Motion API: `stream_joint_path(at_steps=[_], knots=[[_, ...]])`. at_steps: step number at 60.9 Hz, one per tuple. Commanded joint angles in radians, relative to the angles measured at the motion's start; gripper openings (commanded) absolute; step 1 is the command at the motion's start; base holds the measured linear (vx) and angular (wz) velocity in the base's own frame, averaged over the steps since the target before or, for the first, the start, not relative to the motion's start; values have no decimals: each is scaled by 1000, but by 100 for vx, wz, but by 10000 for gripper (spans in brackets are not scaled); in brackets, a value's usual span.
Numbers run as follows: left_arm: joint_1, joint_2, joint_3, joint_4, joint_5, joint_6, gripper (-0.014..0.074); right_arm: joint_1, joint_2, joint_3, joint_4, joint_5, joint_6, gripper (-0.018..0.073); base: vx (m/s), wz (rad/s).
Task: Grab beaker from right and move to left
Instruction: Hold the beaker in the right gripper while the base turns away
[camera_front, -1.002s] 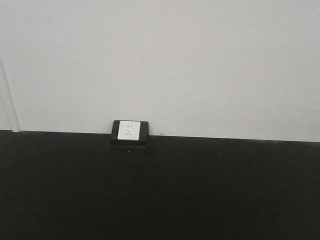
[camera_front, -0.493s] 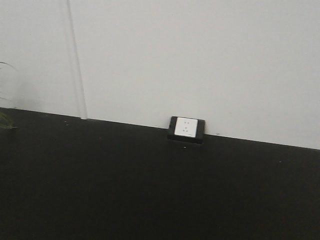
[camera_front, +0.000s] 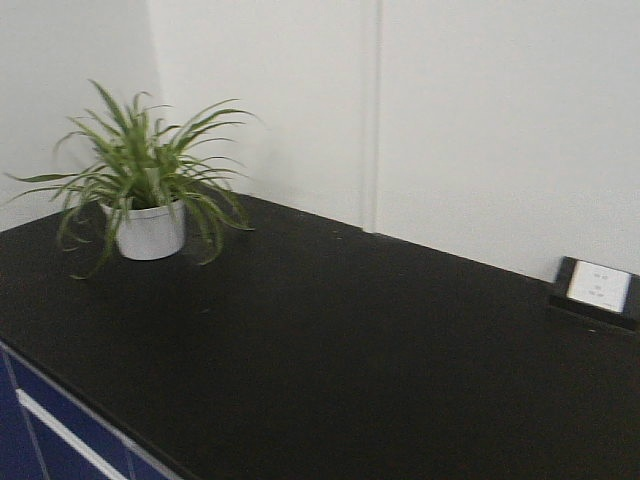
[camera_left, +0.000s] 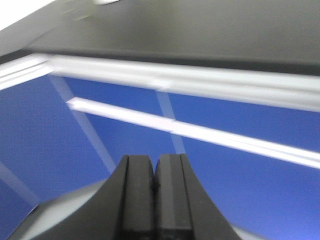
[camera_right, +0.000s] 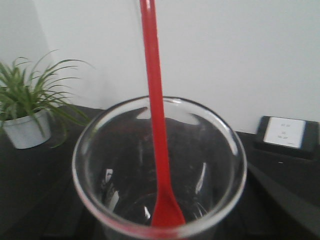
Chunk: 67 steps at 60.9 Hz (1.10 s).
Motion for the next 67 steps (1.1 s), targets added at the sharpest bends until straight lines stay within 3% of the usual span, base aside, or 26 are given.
stream_joint_path(at_steps=[1,33,67], knots=[[-6,-6,19,0,-77,-1,-6,-2,-2,-38,-3,-47,0,-3,4,75],[-6,-6,19,0,-77,-1,-6,-2,0,-38,-3,-47,0,-3,3,59],[-6,-6,19,0,-77,-1,-6,-2,0,-38,-3,-47,0,-3,-15,61]])
